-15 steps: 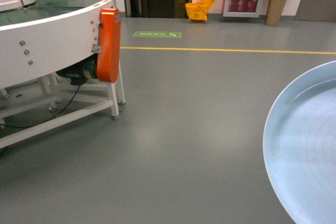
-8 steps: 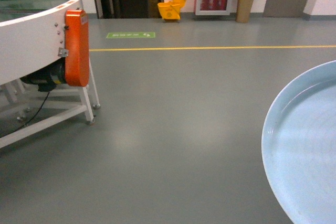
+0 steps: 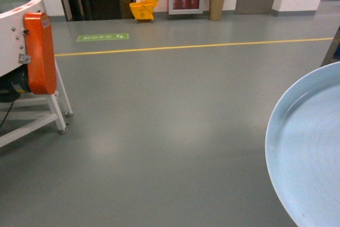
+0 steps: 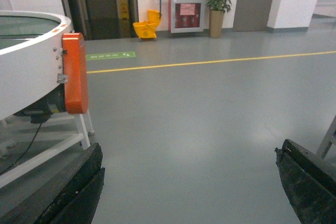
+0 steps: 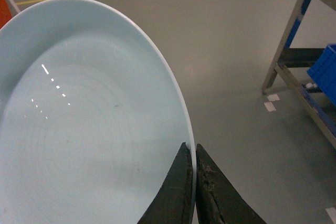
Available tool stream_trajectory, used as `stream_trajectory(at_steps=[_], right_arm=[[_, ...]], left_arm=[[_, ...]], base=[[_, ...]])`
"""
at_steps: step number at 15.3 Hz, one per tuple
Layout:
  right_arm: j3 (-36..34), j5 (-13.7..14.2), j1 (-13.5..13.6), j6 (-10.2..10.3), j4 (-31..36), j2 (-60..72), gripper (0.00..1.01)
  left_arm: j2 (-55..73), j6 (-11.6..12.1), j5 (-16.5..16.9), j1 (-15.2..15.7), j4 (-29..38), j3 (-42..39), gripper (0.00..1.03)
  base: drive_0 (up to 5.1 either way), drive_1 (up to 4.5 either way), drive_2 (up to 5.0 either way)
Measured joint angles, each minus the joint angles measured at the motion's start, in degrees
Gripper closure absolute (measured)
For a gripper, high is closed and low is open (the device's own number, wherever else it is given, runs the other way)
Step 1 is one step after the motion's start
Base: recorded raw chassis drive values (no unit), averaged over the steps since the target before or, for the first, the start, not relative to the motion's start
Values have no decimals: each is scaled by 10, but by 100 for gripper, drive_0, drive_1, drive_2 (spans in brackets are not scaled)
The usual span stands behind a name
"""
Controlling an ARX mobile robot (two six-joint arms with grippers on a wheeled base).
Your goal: Place blue tray on left shelf second layer neatly
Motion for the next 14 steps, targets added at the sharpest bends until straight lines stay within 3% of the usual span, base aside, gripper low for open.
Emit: stream_trajectory(at_steps=[14], right_arm=[[0,0,0,0,0,0,99]], left_arm=[[0,0,0,0,0,0,5]], base=[[-162,-162,-162]])
